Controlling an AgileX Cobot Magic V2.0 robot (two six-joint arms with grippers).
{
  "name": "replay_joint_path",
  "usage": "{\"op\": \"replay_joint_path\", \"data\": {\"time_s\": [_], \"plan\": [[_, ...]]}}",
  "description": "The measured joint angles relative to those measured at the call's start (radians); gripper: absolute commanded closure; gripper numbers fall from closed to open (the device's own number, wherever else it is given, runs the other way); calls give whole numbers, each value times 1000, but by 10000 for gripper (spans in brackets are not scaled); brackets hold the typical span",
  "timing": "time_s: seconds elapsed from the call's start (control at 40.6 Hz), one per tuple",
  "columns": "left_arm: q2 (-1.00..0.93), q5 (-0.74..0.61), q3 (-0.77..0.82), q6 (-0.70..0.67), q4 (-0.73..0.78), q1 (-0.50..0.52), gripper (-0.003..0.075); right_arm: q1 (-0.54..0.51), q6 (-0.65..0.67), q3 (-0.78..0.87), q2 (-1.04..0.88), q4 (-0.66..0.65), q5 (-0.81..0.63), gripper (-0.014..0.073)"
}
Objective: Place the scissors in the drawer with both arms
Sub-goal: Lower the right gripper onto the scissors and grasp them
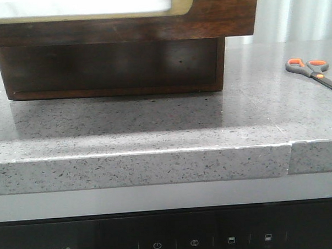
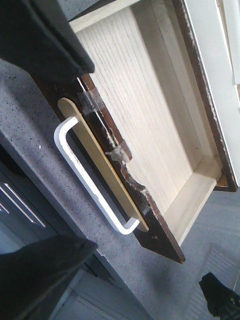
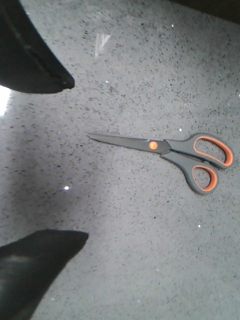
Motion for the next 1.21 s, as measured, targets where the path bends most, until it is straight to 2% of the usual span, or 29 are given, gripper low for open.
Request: {"op": "replay_joint_path", "data": {"time_s": [0.616, 1.108, 1.207], "plan": [[0, 0, 0, 0, 0, 0, 125, -14, -7, -425, 543, 76, 244, 14], [0, 0, 0, 0, 0, 0, 125, -14, -10, -600, 750, 91, 333, 16], [0, 0, 0, 0, 0, 0, 125, -14, -10, -608, 763, 97, 335, 52]]}}
